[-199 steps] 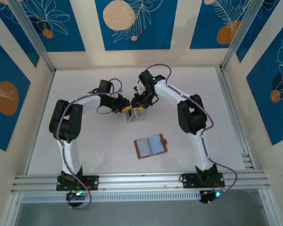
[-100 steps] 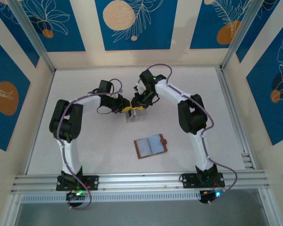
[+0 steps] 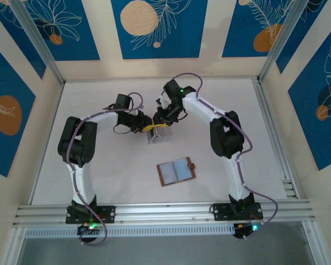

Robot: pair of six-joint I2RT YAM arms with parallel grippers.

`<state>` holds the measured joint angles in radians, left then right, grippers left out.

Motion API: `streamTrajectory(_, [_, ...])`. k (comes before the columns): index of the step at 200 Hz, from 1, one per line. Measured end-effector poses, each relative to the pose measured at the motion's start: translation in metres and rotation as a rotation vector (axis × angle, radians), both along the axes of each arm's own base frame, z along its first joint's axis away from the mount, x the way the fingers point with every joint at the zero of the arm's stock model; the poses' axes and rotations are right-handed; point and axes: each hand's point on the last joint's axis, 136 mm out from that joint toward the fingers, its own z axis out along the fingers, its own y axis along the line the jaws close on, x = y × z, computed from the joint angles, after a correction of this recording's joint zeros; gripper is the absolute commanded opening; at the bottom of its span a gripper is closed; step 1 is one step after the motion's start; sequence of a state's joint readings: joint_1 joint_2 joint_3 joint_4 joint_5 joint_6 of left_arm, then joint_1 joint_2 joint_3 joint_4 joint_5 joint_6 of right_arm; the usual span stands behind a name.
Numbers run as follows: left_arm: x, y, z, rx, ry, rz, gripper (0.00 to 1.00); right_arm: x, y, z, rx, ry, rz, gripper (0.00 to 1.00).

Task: Put the credit cards into the card holder

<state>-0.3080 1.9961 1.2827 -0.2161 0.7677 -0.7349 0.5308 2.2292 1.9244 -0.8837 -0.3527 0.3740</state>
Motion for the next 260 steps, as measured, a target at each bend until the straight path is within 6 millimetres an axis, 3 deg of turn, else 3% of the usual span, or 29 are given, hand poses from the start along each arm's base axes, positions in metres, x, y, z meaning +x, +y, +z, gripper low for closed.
streamTrajectory(96, [0.000,0.000,0.000,-0.002,0.001,-0.001,0.19,0.004,-0.009,0.003,-0.021,0.004,-0.033,0.11])
streamTrajectory(200, [-0.001,0.001,0.002,0.002,0.000,-0.001,0.19,0.010,-0.036,0.019,-0.112,-0.070,-0.087,0.00])
streamTrajectory(226, [-0.006,0.003,0.015,0.011,-0.010,-0.001,0.20,0.012,-0.042,0.032,-0.130,-0.119,-0.104,0.00])
streamTrajectory(260, [-0.011,0.011,0.054,0.015,-0.083,0.003,0.21,0.012,-0.050,0.053,-0.139,-0.177,-0.122,0.00])
